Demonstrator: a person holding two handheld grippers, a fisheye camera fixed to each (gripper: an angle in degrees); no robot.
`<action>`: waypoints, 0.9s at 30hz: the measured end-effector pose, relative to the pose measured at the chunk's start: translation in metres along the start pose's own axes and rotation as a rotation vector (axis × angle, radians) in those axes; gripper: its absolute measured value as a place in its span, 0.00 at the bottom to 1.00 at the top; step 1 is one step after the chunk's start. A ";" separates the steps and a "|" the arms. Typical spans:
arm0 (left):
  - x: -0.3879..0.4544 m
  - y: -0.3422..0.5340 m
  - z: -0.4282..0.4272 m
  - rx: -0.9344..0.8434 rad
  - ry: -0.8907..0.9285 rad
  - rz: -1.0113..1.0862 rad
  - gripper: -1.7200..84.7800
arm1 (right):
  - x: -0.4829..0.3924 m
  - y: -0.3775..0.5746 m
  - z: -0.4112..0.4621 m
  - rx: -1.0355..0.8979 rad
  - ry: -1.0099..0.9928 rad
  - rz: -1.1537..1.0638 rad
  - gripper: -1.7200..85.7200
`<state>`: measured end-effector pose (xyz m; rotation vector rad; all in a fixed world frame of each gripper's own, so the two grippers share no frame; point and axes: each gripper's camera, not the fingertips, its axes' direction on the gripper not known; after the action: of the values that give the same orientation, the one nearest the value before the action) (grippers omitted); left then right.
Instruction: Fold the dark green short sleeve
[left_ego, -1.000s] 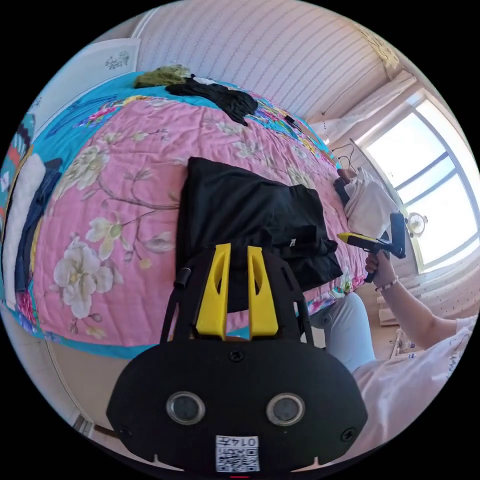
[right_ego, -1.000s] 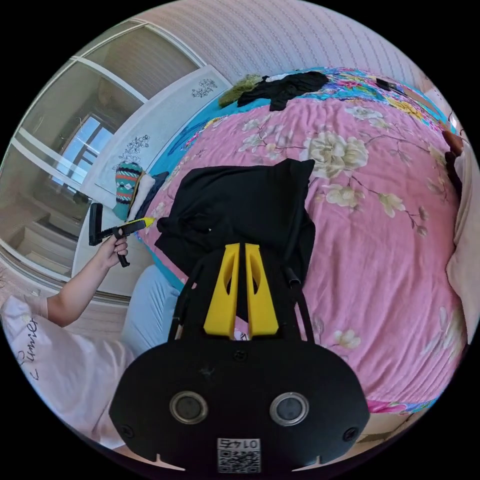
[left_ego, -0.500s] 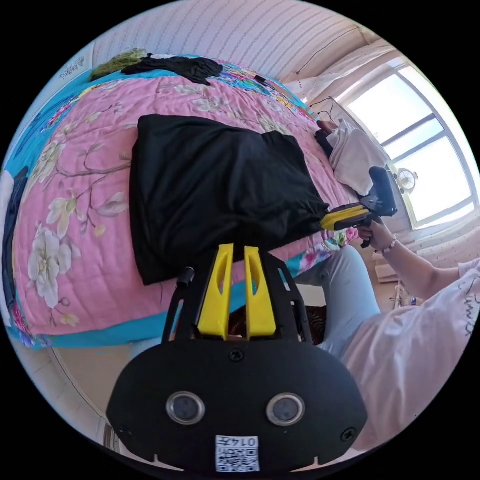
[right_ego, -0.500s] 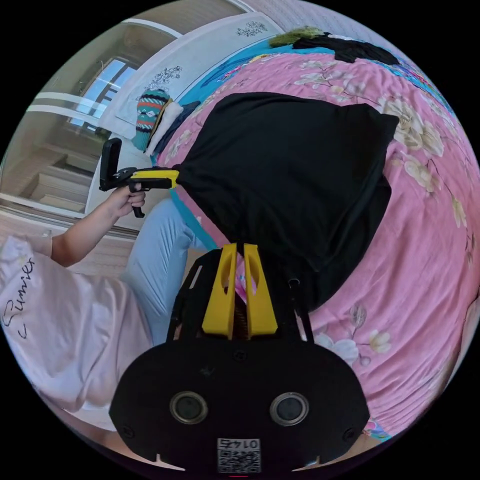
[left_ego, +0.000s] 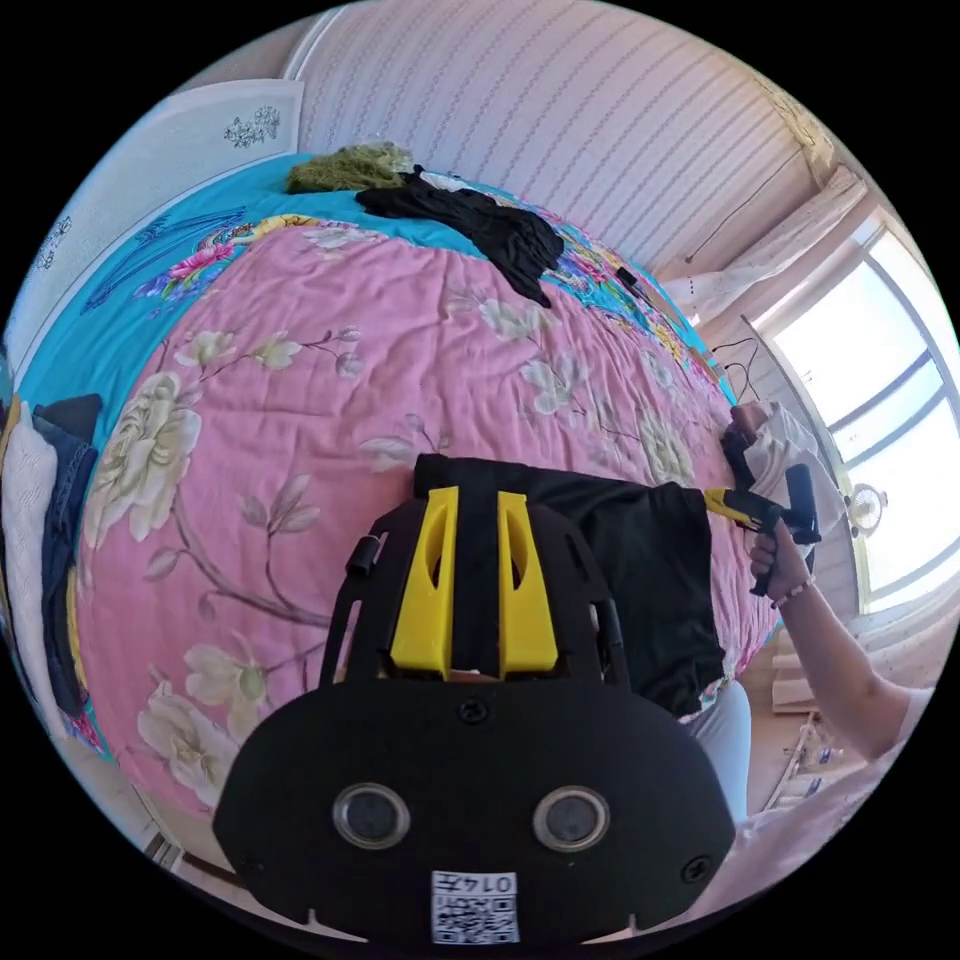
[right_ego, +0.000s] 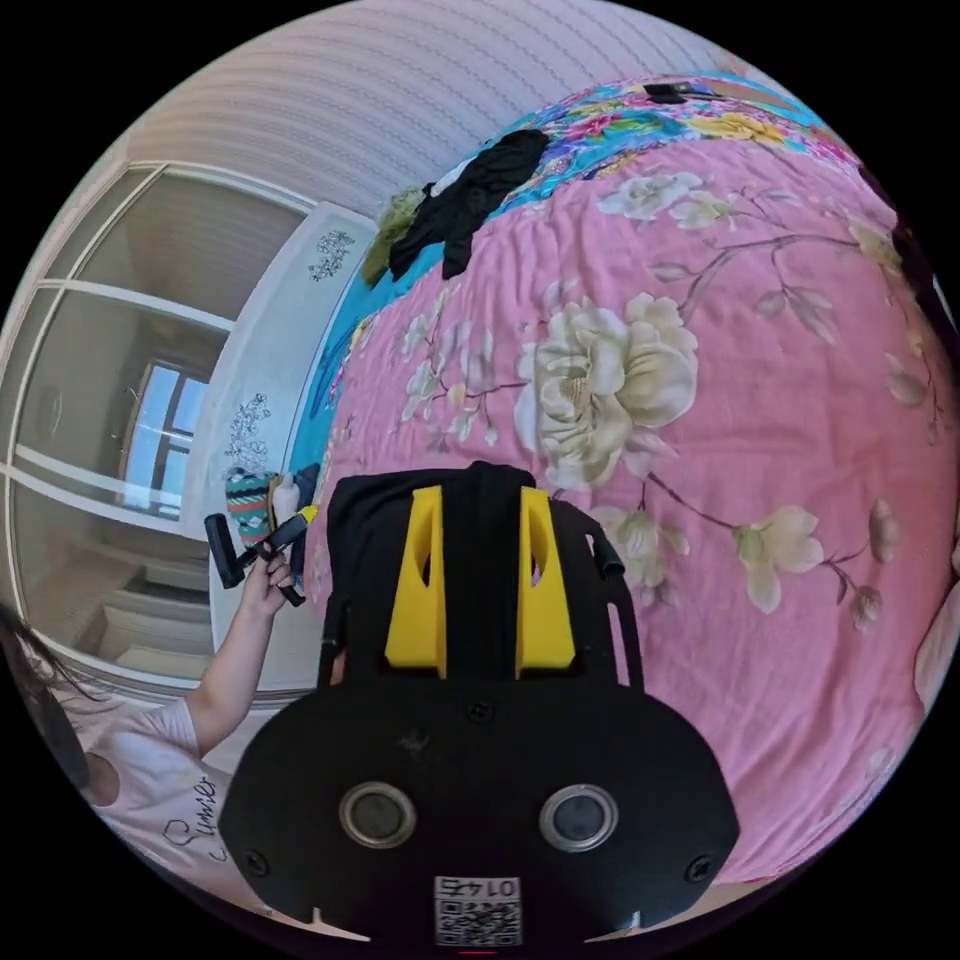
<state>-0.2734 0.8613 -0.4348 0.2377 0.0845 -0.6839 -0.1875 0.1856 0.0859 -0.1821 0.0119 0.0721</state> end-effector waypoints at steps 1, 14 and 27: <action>-0.003 -0.005 0.011 -0.038 -0.059 -0.014 0.08 | 0.003 0.000 0.000 0.001 -0.003 -0.003 0.05; -0.038 0.036 -0.043 0.061 0.038 -0.056 0.07 | 0.053 0.051 -0.038 0.161 0.045 0.083 0.03; -0.048 0.233 -0.081 -0.017 0.027 -0.230 0.08 | 0.034 0.224 -0.012 0.014 0.081 0.101 0.09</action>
<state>-0.1626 1.0859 -0.4621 0.2226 0.1445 -0.9082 -0.1702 0.4054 0.0334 -0.1706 0.1021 0.1653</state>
